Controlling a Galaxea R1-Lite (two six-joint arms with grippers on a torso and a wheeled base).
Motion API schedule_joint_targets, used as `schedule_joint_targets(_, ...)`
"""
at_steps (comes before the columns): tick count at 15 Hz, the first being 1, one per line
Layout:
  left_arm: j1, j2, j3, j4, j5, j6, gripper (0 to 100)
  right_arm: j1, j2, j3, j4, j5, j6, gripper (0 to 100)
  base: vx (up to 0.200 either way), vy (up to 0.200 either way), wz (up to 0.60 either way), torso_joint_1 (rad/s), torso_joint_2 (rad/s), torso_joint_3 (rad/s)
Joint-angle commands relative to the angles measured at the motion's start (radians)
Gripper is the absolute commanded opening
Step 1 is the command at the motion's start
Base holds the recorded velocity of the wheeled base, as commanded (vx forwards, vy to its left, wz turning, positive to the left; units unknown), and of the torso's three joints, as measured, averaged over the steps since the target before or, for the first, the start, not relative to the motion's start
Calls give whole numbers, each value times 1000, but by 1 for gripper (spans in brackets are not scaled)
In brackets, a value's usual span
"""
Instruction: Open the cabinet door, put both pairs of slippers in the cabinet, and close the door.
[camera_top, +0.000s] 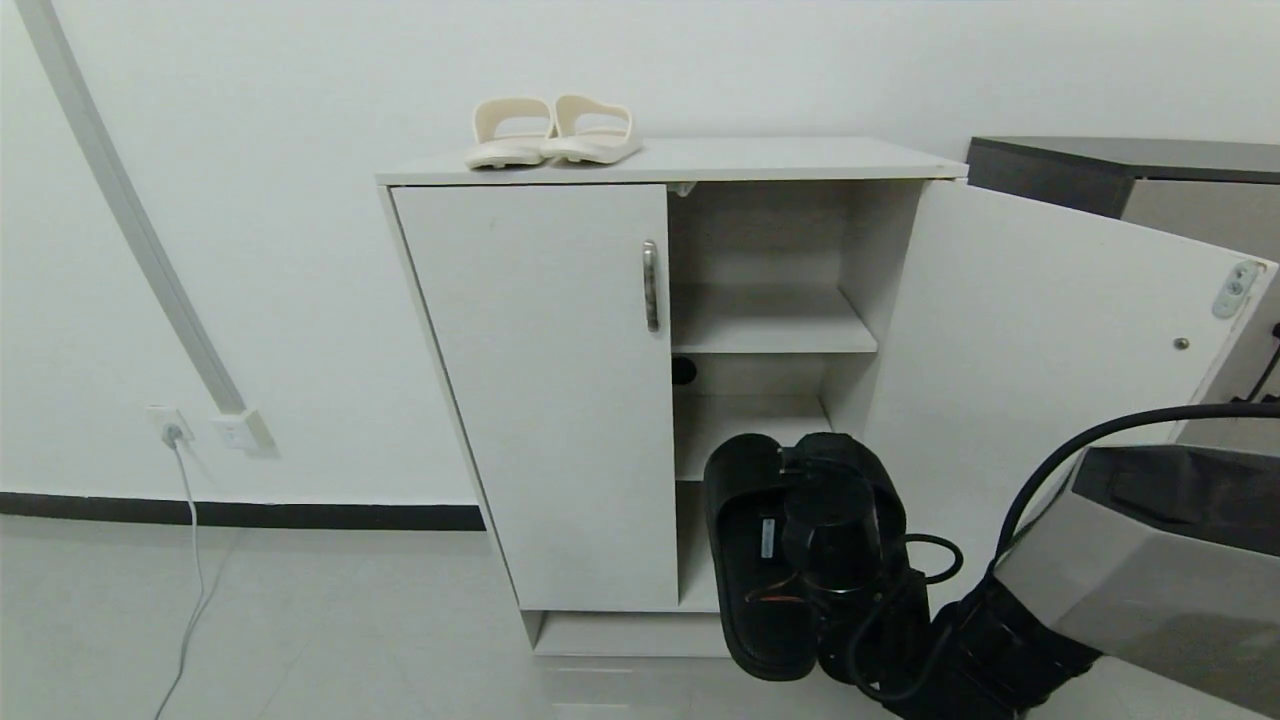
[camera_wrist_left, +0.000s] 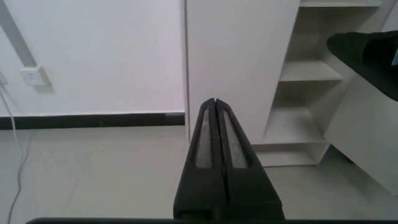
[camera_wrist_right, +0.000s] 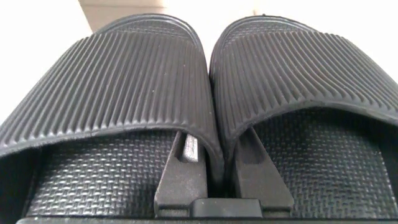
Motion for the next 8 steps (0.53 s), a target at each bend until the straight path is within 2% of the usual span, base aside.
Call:
schedule_joint_targets(1, 0, 2, -1, 0, 1, -1, 0, 10, -1, 17, -8, 1, -6, 0, 0, 0, 0, 0, 0, 0)
schedule_joint_targets(5, 0, 2, 0, 0, 2, -4, 0, 7, -7, 61, -9, -2, -29, 0, 0, 0, 0, 0, 0, 0)
schedule_joint_targets(8, 0, 2, 0, 0, 2, -4, 0, -13, -7, 118, -28, -4, -99, 0, 0, 0, 0, 0, 0, 0)
